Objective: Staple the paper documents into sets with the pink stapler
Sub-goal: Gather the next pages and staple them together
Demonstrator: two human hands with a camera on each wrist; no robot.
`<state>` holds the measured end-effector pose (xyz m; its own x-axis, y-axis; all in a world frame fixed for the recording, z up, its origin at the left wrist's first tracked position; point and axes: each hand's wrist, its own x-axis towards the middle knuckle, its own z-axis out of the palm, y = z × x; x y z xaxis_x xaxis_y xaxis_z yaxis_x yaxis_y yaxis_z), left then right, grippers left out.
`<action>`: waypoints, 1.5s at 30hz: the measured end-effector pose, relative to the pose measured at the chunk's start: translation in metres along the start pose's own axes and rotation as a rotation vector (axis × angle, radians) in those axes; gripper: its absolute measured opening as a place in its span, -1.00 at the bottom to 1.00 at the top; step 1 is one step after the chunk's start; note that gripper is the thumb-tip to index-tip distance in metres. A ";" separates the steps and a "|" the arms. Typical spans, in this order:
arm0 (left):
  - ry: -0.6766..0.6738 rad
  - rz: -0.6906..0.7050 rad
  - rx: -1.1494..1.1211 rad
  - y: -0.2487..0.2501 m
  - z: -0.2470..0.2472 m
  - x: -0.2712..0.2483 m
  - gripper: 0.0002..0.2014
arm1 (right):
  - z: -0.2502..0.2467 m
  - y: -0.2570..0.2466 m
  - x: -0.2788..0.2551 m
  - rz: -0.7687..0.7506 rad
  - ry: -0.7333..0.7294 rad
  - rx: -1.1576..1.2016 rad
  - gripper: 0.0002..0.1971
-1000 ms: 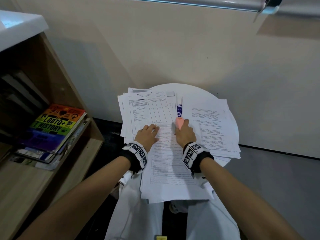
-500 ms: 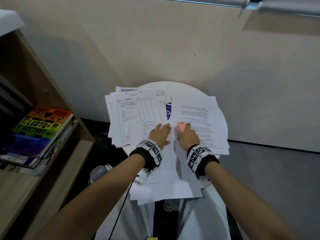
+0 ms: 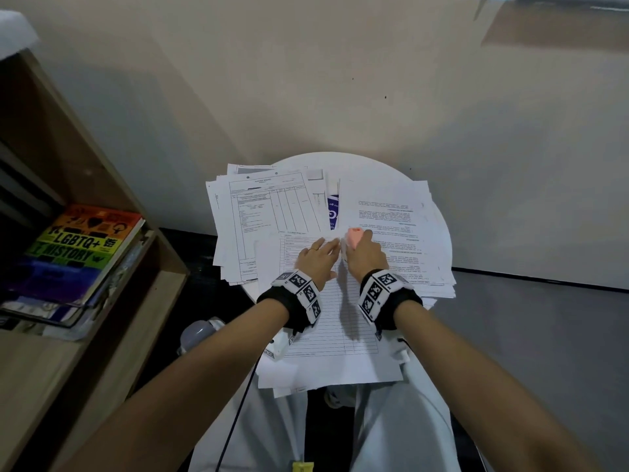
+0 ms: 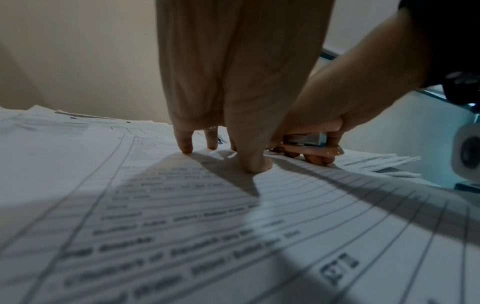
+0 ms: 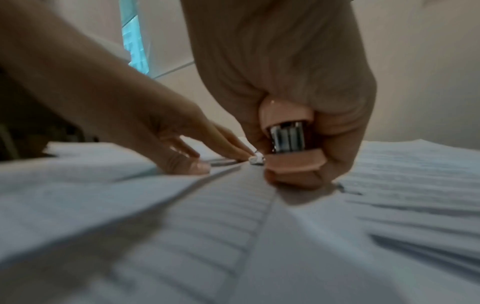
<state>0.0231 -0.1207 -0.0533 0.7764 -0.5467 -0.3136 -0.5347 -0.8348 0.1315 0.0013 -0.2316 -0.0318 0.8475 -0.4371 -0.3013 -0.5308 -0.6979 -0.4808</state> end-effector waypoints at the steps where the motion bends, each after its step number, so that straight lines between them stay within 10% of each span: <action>1: -0.003 0.006 0.000 0.000 0.000 0.000 -0.34 | 0.003 0.003 -0.001 -0.038 0.012 -0.041 -0.53; 20: 0.035 0.104 -0.099 -0.014 0.006 0.008 -0.37 | -0.009 -0.018 0.012 -0.073 0.075 0.120 -0.53; 28: 0.290 -0.015 -1.382 -0.002 -0.018 -0.023 -0.76 | -0.017 -0.003 -0.031 -0.272 0.129 0.229 -0.57; 45: 0.771 -0.295 -1.610 0.000 -0.022 -0.081 -0.84 | -0.006 -0.011 -0.101 -0.421 0.114 0.170 -0.57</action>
<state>-0.0330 -0.0780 -0.0071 0.9902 0.1023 -0.0950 0.0828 0.1174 0.9896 -0.0789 -0.1831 0.0091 0.9786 -0.2023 0.0369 -0.1253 -0.7291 -0.6729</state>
